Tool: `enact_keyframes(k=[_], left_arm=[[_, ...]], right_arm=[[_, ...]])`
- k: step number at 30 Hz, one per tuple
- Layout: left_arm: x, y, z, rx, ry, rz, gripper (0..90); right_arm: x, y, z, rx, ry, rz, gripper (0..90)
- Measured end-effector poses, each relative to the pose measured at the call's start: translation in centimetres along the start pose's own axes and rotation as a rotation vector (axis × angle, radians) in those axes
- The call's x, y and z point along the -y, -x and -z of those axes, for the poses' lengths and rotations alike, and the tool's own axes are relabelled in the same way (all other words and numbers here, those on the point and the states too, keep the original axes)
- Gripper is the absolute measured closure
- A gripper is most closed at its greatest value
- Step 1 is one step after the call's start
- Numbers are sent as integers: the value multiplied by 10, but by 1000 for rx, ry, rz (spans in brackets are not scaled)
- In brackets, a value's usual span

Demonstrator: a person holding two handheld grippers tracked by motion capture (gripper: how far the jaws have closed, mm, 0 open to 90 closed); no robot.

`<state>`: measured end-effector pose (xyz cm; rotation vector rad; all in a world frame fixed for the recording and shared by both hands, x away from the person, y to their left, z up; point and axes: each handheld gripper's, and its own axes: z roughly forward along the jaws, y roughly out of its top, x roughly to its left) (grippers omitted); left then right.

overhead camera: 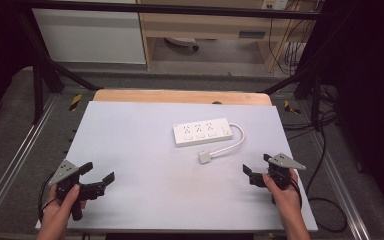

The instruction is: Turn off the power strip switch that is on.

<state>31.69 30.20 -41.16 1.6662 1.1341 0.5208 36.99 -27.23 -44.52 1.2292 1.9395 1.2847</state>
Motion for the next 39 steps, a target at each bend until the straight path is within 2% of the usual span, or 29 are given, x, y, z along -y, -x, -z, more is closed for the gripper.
enact_keyframes(k=[11,17,22,30,39], left_arm=[[2,1,-4,-12,-12,-16,53],[2,0,-3,-20,-9,-10,53],[1,-1,-2,-29,1,11,53],[1,0,-2,-35,9,-10,78],[1,2,-3,-20,13,-20,73]], right_arm=[[0,-3,-1,-7,-18,3,58],[-4,-5,2,-6,17,17,46],[-7,-8,4,-5,39,27,48],[-9,-10,4,2,38,34,46],[-13,-17,6,-10,47,38,38]])
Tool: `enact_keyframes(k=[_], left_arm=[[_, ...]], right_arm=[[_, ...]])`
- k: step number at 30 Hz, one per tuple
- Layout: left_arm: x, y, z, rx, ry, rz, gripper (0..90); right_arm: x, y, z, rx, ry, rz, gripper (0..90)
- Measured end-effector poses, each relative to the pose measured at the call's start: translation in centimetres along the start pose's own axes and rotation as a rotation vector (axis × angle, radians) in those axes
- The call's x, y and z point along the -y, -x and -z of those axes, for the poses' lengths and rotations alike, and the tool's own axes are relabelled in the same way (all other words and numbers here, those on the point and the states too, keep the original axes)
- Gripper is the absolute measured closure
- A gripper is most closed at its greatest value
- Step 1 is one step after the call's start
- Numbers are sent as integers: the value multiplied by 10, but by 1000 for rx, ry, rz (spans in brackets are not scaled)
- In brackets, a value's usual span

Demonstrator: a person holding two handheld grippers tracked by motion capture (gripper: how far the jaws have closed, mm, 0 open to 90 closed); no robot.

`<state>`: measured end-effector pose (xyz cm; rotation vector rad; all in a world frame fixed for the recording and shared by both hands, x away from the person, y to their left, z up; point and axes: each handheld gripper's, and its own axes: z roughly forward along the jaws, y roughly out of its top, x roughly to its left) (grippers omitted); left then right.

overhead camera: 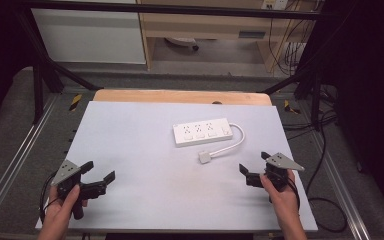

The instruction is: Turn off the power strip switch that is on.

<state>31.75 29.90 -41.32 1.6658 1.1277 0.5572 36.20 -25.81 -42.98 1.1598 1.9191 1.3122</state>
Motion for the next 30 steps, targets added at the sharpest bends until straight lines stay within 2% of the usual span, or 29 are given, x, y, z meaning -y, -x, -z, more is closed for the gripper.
enact_keyframes(k=[8,19,22,30], left_arm=[[0,-1,1,1,-4,-3,71],[1,0,-1,3,-11,5,58],[1,-1,-1,0,-15,5,56],[1,-1,-2,-1,-17,10,56]], right_arm=[[-14,-6,0,-13,25,-4,34],[-46,-3,-5,-26,29,3,34],[-54,-2,-8,-5,27,14,30],[-75,-8,-19,-25,18,45,28]])
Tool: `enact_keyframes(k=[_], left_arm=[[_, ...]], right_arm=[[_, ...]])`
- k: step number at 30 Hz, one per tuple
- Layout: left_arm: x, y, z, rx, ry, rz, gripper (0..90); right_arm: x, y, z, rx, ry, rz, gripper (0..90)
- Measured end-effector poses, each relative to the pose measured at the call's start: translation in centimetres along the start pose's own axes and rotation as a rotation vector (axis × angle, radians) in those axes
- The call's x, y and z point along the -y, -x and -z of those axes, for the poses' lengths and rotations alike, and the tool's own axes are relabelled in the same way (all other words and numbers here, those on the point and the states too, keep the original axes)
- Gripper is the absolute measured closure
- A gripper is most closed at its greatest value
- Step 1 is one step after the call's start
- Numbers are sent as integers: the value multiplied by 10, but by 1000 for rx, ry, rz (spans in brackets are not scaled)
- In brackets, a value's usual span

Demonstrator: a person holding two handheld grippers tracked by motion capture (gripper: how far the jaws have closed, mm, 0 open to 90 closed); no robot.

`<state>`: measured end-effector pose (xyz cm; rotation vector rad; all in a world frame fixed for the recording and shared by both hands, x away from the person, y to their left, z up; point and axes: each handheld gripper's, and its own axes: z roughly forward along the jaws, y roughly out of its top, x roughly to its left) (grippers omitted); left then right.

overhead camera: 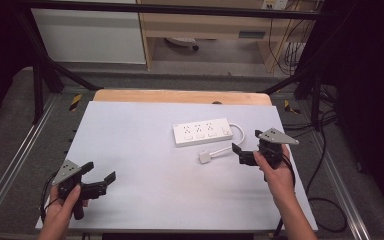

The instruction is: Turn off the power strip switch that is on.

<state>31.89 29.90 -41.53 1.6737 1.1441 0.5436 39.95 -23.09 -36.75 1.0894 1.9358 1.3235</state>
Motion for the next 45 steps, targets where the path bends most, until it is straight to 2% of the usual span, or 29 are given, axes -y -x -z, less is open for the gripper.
enact_keyframes(k=[8,17,23,29,34,38,45], left_arm=[[0,2,-1,9,-6,-12,57],[-1,3,-1,13,-5,-10,57],[-1,3,-1,11,-5,-12,56],[0,2,0,7,-5,-2,56],[0,0,0,0,-7,6,55],[0,-1,-1,-1,-10,6,55],[0,1,-1,11,-13,5,54]], right_arm=[[-17,-1,-7,-6,4,18,25],[-33,2,-10,11,18,7,24],[-39,5,-15,27,14,-4,34],[-45,8,-21,16,5,-10,33],[-50,10,-29,12,-4,-6,37],[-52,13,-39,14,-10,-20,41],[-52,13,-51,24,-32,-24,44]])
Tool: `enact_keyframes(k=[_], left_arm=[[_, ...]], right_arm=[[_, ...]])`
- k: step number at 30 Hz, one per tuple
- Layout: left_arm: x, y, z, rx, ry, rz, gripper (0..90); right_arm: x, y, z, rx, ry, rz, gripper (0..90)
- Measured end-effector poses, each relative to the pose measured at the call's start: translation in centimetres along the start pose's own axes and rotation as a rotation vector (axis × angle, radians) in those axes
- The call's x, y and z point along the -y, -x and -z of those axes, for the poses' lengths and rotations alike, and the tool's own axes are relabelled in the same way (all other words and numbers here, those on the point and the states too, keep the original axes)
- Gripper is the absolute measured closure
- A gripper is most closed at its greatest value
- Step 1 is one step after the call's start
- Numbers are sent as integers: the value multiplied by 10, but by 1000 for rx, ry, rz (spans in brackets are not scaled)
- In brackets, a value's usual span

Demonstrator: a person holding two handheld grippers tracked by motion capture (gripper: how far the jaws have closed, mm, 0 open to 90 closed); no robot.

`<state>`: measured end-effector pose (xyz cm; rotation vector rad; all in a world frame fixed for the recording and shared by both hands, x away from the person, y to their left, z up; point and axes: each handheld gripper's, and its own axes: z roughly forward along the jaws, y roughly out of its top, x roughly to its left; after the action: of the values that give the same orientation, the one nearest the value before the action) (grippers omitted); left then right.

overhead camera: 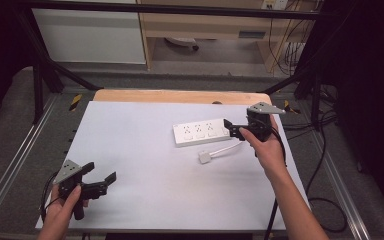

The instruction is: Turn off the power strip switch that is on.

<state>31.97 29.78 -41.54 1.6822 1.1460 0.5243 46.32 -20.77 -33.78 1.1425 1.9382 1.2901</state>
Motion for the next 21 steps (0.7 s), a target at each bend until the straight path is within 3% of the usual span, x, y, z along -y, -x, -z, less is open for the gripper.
enact_keyframes(k=[12,21], left_arm=[[1,-1,-1,-8,-8,1,55],[0,1,-2,2,-13,-5,55]], right_arm=[[-5,4,-13,25,-28,-38,52],[-7,6,-22,14,-38,-54,47]])
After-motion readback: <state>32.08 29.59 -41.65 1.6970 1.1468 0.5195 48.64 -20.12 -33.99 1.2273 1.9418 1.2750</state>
